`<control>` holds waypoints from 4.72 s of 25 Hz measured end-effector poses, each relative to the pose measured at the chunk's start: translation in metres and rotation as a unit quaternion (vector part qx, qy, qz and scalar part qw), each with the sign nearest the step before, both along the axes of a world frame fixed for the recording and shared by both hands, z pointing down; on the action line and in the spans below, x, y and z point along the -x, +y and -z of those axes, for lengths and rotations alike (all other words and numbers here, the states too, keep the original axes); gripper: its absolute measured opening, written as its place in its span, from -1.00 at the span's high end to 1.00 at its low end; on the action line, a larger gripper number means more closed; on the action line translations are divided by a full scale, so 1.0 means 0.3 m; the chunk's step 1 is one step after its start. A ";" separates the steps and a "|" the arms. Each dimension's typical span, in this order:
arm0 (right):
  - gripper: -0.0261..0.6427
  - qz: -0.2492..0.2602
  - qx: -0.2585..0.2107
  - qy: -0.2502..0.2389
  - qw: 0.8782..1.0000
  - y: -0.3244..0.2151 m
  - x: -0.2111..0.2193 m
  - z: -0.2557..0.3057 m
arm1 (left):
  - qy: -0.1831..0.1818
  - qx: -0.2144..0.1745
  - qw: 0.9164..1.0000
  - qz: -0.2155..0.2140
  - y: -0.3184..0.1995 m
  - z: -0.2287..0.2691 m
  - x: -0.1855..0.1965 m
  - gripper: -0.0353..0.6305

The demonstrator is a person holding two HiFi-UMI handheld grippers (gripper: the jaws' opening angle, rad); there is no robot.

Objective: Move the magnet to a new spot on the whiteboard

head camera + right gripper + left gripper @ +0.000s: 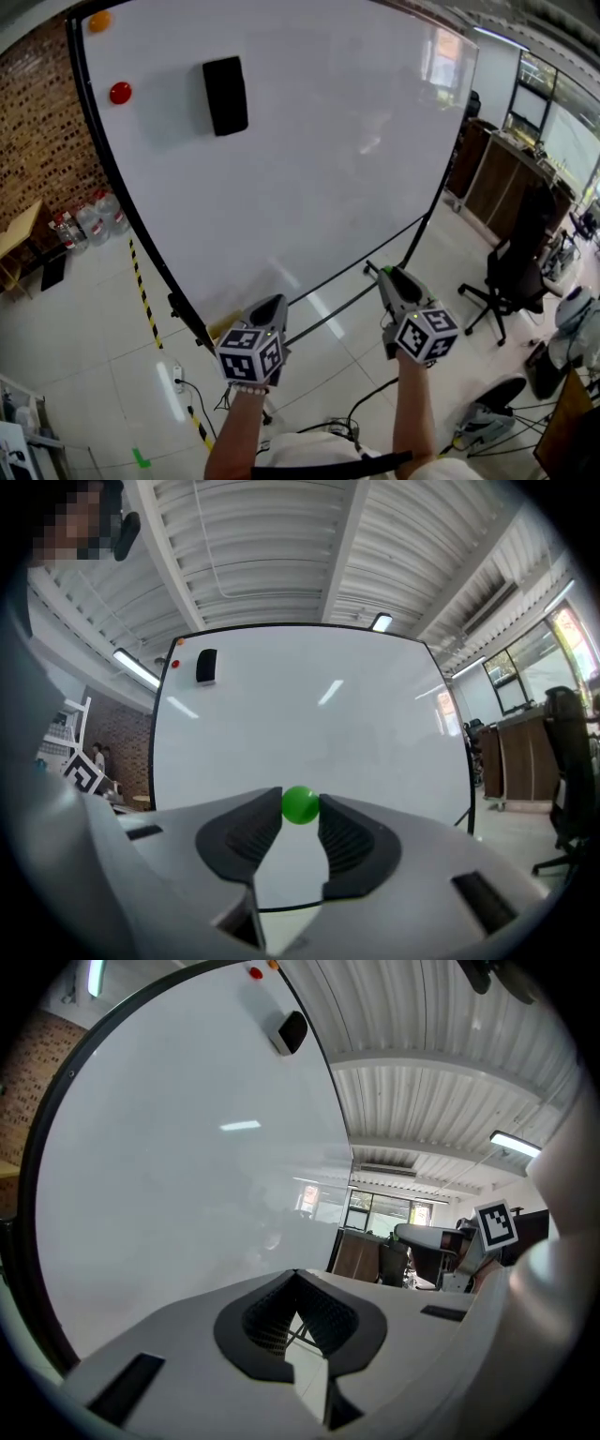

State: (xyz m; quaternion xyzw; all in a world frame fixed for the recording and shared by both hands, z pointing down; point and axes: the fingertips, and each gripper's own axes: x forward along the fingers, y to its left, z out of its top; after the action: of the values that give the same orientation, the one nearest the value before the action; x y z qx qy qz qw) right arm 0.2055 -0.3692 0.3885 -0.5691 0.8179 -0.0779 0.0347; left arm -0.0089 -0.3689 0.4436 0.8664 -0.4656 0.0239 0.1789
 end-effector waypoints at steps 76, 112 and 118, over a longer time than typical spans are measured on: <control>0.48 0.124 -0.108 0.042 0.985 -0.397 0.260 0.476 | -0.002 0.002 0.998 0.059 -0.055 0.031 0.097 0.92; 0.92 0.154 0.145 -0.151 0.966 0.186 0.033 -0.505 | -0.046 0.090 0.994 0.046 0.229 -0.296 -0.274 0.92; 0.92 0.168 0.135 -0.103 0.971 0.495 0.336 -0.457 | -0.026 0.072 0.996 0.052 0.522 -0.272 0.011 0.92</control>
State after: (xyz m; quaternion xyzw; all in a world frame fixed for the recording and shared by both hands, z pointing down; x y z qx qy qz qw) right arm 0.1047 -0.2208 0.5255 -0.4115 0.8759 -0.2502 0.0283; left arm -0.0122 -0.2124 0.5252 0.8251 -0.5115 0.0709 0.2295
